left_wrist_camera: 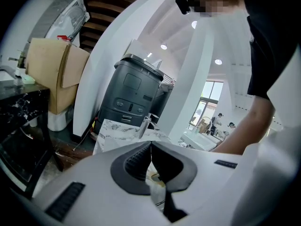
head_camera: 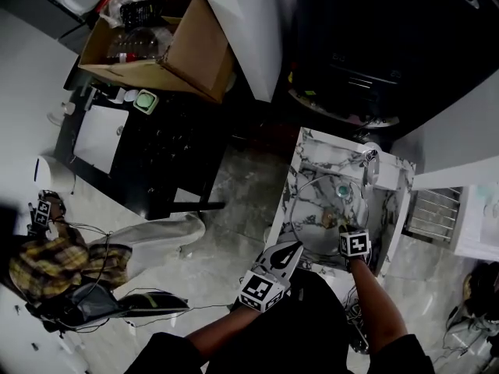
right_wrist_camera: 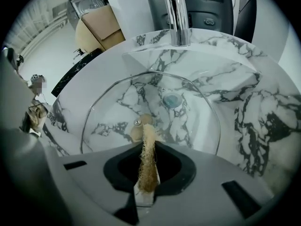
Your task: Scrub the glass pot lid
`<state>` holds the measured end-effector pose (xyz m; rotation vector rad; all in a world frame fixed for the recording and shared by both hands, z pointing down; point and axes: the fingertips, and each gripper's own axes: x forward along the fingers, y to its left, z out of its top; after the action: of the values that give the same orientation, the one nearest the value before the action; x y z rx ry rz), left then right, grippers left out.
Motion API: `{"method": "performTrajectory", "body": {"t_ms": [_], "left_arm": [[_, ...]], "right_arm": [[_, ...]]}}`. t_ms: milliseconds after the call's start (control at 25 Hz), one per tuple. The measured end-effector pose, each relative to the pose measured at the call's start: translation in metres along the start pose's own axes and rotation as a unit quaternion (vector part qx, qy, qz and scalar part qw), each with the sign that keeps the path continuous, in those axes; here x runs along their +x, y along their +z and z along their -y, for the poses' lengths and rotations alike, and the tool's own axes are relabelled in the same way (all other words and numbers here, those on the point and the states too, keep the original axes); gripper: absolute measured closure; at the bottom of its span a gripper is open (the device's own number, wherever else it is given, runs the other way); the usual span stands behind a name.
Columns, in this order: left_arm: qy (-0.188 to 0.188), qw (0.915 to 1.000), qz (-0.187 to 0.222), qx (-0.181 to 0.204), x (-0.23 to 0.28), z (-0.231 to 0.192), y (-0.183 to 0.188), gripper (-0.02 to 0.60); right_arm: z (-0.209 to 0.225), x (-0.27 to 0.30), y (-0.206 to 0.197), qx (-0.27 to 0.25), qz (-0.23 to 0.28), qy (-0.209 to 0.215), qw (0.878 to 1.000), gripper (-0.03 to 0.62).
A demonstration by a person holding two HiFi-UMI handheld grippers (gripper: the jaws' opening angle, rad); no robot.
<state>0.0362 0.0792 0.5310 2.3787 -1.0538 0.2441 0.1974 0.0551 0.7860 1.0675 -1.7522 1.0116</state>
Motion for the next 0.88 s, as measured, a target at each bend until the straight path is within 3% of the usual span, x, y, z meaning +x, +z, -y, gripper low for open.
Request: {"method": "performTrajectory", "body": {"t_ms": [880], "left_arm": [[0.003,0.9999,0.009,-0.008,-0.019,-0.021,0.004,0.565]], "right_arm": [[-0.049,0.016,0.009,-0.023,-0.033,0.037,0.999,0.537]]}}
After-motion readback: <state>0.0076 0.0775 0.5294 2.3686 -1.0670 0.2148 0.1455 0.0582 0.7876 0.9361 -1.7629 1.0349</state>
